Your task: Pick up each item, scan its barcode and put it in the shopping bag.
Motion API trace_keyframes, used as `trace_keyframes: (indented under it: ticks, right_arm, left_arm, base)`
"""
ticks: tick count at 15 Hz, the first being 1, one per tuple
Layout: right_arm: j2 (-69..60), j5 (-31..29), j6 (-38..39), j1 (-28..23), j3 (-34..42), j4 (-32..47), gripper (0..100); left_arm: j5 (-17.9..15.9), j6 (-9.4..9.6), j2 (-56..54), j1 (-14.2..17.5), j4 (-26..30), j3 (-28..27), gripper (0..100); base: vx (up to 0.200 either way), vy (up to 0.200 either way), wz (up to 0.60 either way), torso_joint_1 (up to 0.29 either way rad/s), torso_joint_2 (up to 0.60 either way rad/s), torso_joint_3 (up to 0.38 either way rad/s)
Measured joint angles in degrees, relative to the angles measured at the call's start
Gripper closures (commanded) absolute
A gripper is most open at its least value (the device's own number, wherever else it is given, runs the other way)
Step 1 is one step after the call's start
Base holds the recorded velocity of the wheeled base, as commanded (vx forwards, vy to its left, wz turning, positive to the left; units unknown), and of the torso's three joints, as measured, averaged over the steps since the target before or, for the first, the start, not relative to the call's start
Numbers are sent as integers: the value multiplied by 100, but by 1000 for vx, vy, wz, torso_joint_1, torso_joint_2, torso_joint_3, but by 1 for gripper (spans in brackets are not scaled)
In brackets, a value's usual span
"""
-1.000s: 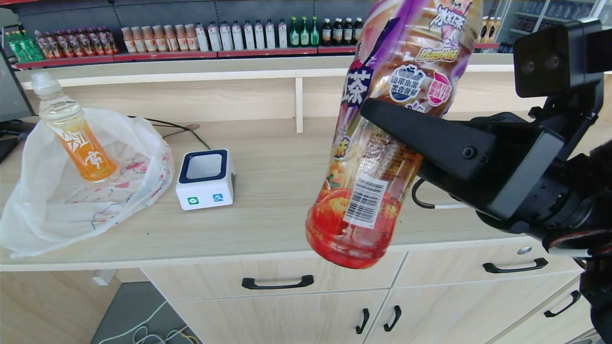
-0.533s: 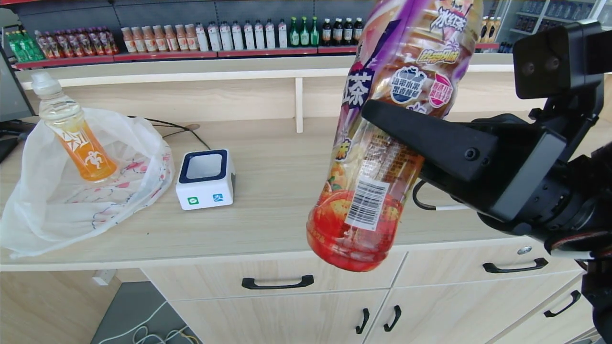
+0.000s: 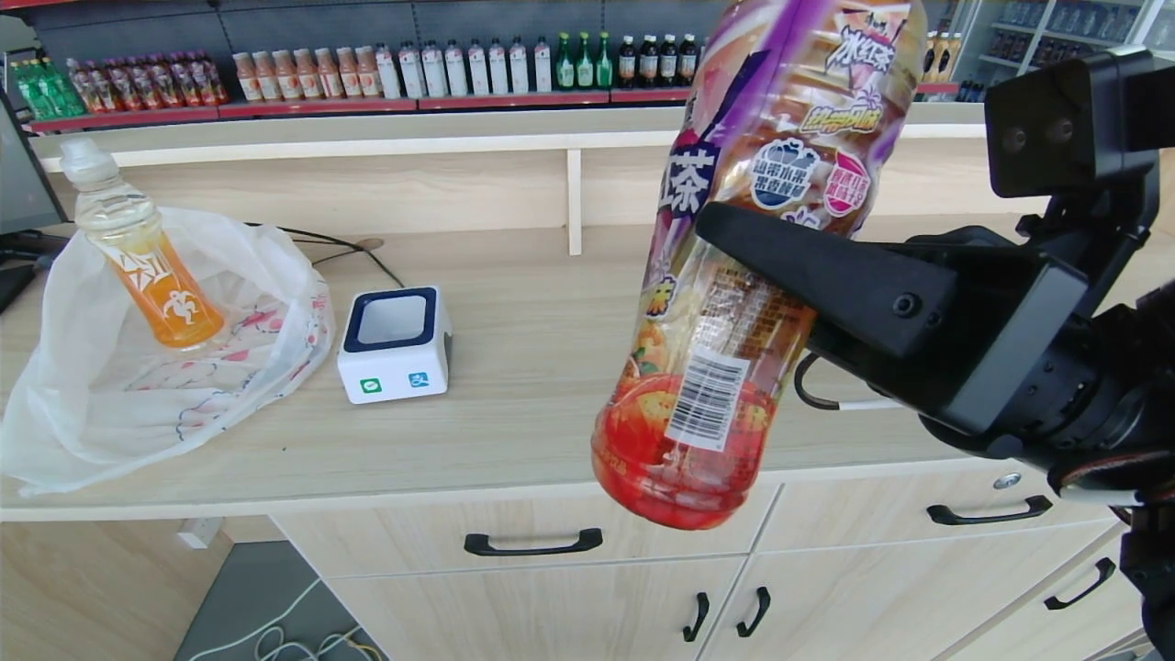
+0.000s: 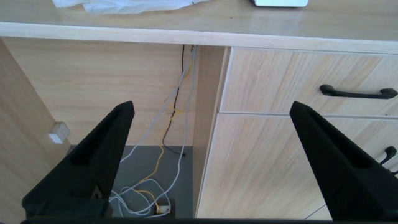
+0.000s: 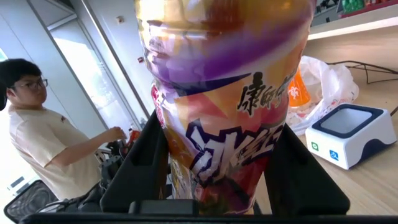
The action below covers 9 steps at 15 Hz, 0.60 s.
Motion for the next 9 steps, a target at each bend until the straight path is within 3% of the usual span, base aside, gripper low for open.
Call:
trace_keyframes:
  ticks: [9]
  right_arm:
    - [-77, -16, -63, -2, 100, -11, 100]
  left_arm:
    - [0, 0, 0, 0, 0, 0, 0]
  base:
    - [0, 0, 0, 0, 0, 0]
